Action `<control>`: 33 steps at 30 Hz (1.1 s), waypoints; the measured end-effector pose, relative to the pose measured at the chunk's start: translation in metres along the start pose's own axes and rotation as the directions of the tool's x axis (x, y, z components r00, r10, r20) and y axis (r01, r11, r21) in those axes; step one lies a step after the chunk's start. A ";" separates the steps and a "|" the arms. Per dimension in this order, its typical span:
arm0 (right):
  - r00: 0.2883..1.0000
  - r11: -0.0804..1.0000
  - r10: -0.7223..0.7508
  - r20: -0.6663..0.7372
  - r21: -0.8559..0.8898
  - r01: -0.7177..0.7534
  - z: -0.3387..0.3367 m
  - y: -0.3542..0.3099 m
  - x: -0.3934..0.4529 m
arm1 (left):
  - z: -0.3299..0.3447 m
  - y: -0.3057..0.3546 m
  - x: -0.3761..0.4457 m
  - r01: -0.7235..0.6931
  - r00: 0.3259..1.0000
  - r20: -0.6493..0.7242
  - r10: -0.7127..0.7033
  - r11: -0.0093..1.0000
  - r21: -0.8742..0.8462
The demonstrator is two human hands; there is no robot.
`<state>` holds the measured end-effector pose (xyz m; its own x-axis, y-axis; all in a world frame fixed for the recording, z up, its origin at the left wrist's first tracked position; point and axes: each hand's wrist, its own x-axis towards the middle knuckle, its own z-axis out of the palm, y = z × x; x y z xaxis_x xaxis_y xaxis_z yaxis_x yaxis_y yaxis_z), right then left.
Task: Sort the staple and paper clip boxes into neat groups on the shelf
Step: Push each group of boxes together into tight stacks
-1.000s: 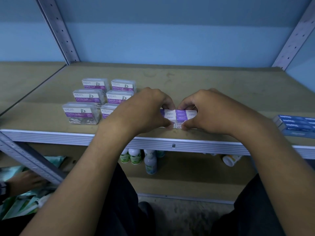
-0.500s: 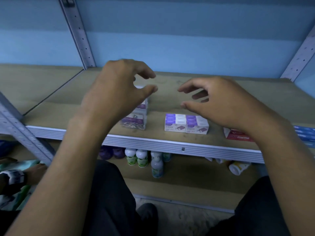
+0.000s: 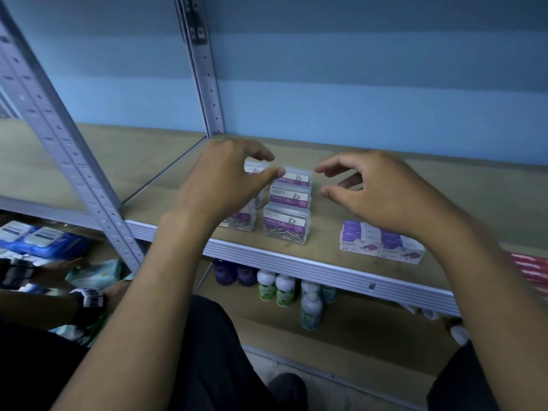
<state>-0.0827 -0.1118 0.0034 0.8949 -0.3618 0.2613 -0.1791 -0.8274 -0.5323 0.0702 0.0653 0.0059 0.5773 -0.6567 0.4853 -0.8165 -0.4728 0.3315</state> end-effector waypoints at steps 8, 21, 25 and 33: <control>0.999 1.000 -0.025 0.028 0.012 0.024 0.020 0.001 0.020 | 0.005 -0.020 0.000 0.151 0.981 0.128 -0.149 0.989 -0.002; 0.998 1.000 -0.024 0.065 0.016 0.023 0.037 0.005 0.035 | 0.012 -0.045 0.008 0.185 0.952 0.266 -0.155 0.978 -0.094; 0.998 1.000 -0.023 0.067 0.007 0.022 0.040 0.006 0.039 | 0.016 -0.053 0.013 0.193 0.947 0.280 -0.160 0.977 -0.096; 0.997 1.000 -0.002 0.072 0.004 0.002 0.050 0.007 0.044 | 0.018 -0.060 0.020 0.168 0.952 0.277 -0.131 0.979 -0.115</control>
<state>-0.0246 -0.1120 -0.0287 0.9225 -0.3280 0.2034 -0.1757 -0.8263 -0.5352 0.1308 0.0704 -0.0186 0.6594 -0.7262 0.1944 -0.7040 -0.5057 0.4987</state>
